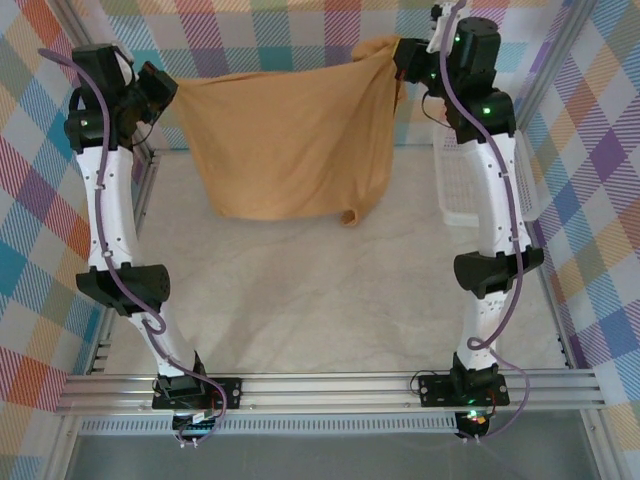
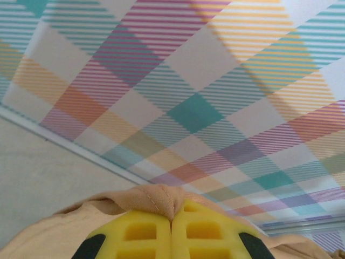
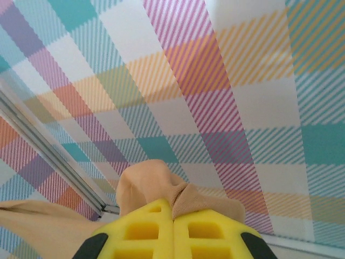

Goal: Fold the inside-out t-shirt

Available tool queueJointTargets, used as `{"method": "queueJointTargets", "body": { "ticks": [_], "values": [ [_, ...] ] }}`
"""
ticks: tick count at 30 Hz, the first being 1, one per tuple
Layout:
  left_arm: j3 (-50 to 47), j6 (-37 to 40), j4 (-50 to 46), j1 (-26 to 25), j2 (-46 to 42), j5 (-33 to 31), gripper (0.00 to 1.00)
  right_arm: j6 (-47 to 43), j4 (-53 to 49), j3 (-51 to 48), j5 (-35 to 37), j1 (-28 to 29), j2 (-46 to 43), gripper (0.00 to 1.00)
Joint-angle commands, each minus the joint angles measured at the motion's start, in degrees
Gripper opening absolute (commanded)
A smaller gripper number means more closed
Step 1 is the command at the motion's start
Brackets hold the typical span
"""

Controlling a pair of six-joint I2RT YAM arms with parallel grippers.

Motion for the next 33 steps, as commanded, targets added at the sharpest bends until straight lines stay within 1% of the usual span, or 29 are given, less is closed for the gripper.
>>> {"method": "queueJointTargets", "body": {
  "ticks": [1,3,5,6,9,11,12,14,17,19,21,22,24,25,26,27,28,29,30,31,33],
  "values": [
    [2.7,1.3,1.9,2.1,-2.7,3.7,0.0,-2.5,0.4,0.2,-4.1,-0.6,-2.6,0.0],
    [-3.3,3.9,2.9,2.2,-6.0,5.2,0.0,-2.4,1.3,-7.0,-6.5,-0.6,-6.3,0.0],
    [-16.5,5.9,7.4,2.2,-13.4,6.1,0.0,-1.4,4.7,-20.2,-8.5,-0.4,-12.8,0.0],
    [-26.1,6.4,10.5,2.2,-18.2,5.9,0.0,-0.8,8.0,-28.2,-9.0,0.0,-17.1,0.0],
    [-52.9,6.2,18.5,2.1,-32.4,3.4,0.0,1.5,21.0,-59.5,-7.6,1.5,-30.7,0.0],
    [-67.9,5.7,20.8,1.8,-40.0,1.6,0.0,3.5,27.0,-76.7,-6.5,2.8,-37.6,0.0],
    [-74.9,4.5,21.0,1.7,-43.4,0.6,0.0,4.9,28.9,-84.4,-6.2,3.6,-40.1,0.0],
    [-86.5,1.4,21.2,1.4,-47.7,-0.4,0.0,8.0,31.6,-96.7,-6.2,5.3,-42.7,0.0],
    [-100.4,-5.0,22.4,1.0,-50.9,-0.8,0.0,14.6,37.4,-111.2,-6.6,7.6,-43.1,0.0],
    [-106.2,-7.3,22.3,0.9,-51.8,-2.2,0.0,18.1,40.0,-117.4,-6.7,8.5,-42.0,0.0],
    [-109.5,-8.7,21.3,0.8,-51.9,-2.9,0.0,19.7,40.0,-121.0,-6.2,8.9,-41.4,0.0],
    [-110.3,-9.5,20.6,0.9,-51.7,-3.1,0.0,20.0,39.3,-122.2,-5.8,9.1,-41.5,0.04],
    [-110.8,-9.5,18.8,0.9,-51.7,-3.7,0.0,20.3,37.2,-123.5,-5.1,9.4,-42.0,0.16],
    [-110.5,-9.2,17.3,0.9,-51.7,-4.7,0.0,20.6,36.1,-124.0,-4.9,9.5,-42.7,0.25],
    [-109.8,-8.7,15.5,0.9,-51.9,-6.0,0.0,20.7,34.7,-124.2,-4.7,9.6,-43.6,0.37],
    [-109.1,-8.3,14.0,1.0,-52.2,-7.1,0.02,20.7,33.2,-124.1,-4.4,9.6,-44.6,0.46],
    [-107.8,-7.8,12.2,0.9,-52.4,-8.7,0.1,20.4,31.4,-123.7,-3.6,9.6,-46.1,0.52],
    [-106.2,-7.1,10.8,0.9,-52.8,-10.1,0.22,20.1,28.8,-122.9,-1.9,9.6,-47.8,0.56],
    [-104.7,-6.4,9.5,1.0,-53.2,-11.3,0.31,19.7,26.5,-121.9,-0.3,9.6,-49.1,0.58],
    [-102.7,-5.3,8.4,0.9,-53.5,-12.5,0.38,18.7,23.5,-120.0,1.8,9.6,-50.3,0.59],
    [-99.0,-3.6,7.7,0.5,-53.5,-14.4,0.4,17.2,19.3,-115.9,5.4,9.6,-50.4,0.58]
  ]
}}
